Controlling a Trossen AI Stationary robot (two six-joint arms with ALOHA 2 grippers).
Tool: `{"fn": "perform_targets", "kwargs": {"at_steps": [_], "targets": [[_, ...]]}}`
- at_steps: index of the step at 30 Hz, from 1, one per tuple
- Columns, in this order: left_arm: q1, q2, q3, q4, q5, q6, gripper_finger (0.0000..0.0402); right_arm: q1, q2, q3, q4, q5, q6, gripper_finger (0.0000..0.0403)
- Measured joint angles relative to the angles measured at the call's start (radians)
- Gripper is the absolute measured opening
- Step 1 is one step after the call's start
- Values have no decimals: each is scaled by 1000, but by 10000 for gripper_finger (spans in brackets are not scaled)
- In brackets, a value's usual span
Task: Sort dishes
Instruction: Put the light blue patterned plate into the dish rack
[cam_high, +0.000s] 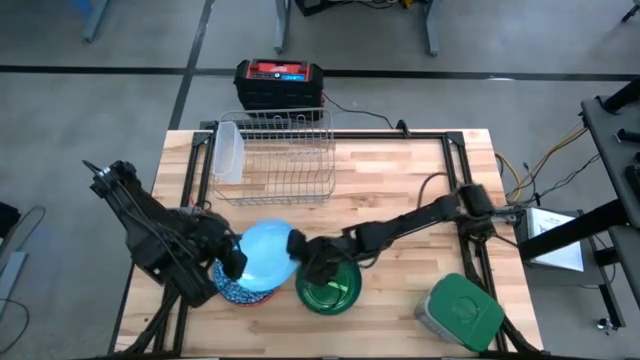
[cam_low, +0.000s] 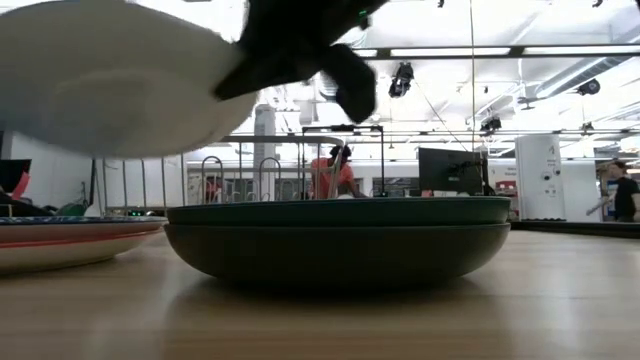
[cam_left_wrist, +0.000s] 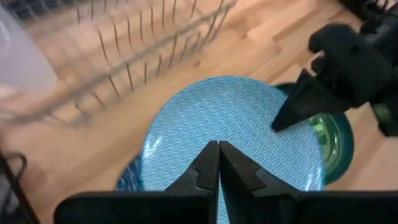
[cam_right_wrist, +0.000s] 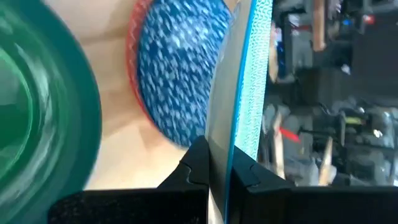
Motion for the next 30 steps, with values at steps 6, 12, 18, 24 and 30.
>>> {"fn": "perform_targets", "kwargs": {"at_steps": [6, 12, 18, 24, 30], "targets": [[5, -50, -35, 16, -185, 51, 0, 29, -193, -252, 171, 153, -61, 0], [11, -103, -86, 84, -166, 92, 0, 94, -338, -462, 392, 314, -262, 0], [12, -248, -321, 787, -40, 601, 0, 147, -402, -599, 566, 468, -495, 0], [28, -339, -513, 1417, 81, 1160, 0, 158, -410, -686, 698, 541, -664, 0], [28, -428, -527, 1002, -209, 694, 0, 180, -409, -721, 868, 618, -844, 0]]}}
